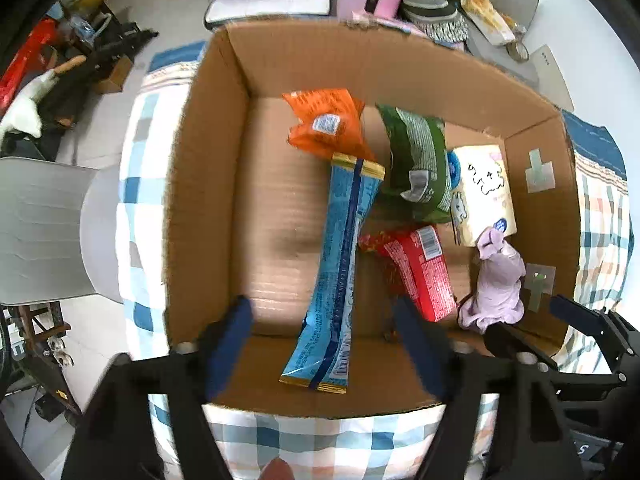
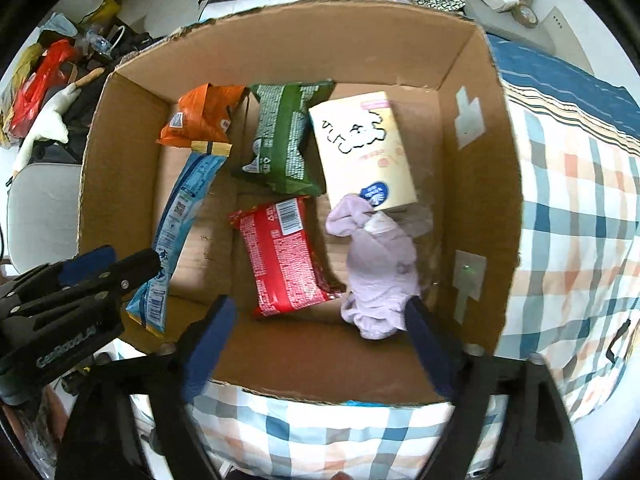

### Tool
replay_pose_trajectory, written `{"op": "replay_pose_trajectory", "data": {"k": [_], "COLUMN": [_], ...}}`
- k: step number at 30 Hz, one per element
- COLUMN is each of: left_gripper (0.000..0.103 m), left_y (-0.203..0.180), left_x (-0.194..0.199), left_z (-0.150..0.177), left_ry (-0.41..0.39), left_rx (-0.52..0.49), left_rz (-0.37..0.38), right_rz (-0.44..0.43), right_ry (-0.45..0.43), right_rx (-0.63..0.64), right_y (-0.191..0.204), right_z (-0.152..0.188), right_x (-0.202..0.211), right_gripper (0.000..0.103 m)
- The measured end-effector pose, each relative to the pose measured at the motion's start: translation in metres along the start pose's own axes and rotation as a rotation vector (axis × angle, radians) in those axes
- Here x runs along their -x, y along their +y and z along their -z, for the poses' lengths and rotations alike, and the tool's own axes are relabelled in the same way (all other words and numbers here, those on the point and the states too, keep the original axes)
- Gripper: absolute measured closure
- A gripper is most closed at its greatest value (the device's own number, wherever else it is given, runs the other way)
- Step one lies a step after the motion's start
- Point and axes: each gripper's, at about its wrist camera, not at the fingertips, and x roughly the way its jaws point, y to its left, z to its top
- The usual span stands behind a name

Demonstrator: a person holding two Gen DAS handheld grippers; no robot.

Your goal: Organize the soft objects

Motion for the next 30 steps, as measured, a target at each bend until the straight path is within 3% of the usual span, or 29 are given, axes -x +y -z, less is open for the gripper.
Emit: {"op": "replay_pose_trajectory", "data": {"k": [2, 7, 18, 30], "left_gripper": [0.015, 0.006, 0.006, 0.006], "left_y": [0.002, 0.003, -0.004, -0.022], "left_x": [0.006, 0.022, 0.070, 0.169], "left_z": [0.002, 0.011, 0.046, 0.111], "left_ry": [-0.024, -0.075, -0.205, -0.428], "left_rx": [0.007, 0.022, 0.045, 0.048], "left_rz": [-0.018, -0.011, -0.019, -0.025], "right_rz": [0.011, 0.038, 0.032, 0.009], "right_ry": [-0.013, -0.040, -0.127, -0.352], "right_rx": [-0.007, 0.003, 0.001, 0.011], "right_y": [-0.004, -0.008, -0.013, -0.016], "right_z": [0.002, 0.011, 0.040, 0.110], "right_x": [0.004, 0.016, 0.057, 0.166], "right_gripper": [0.004, 0.000, 0.000, 0.000]}}
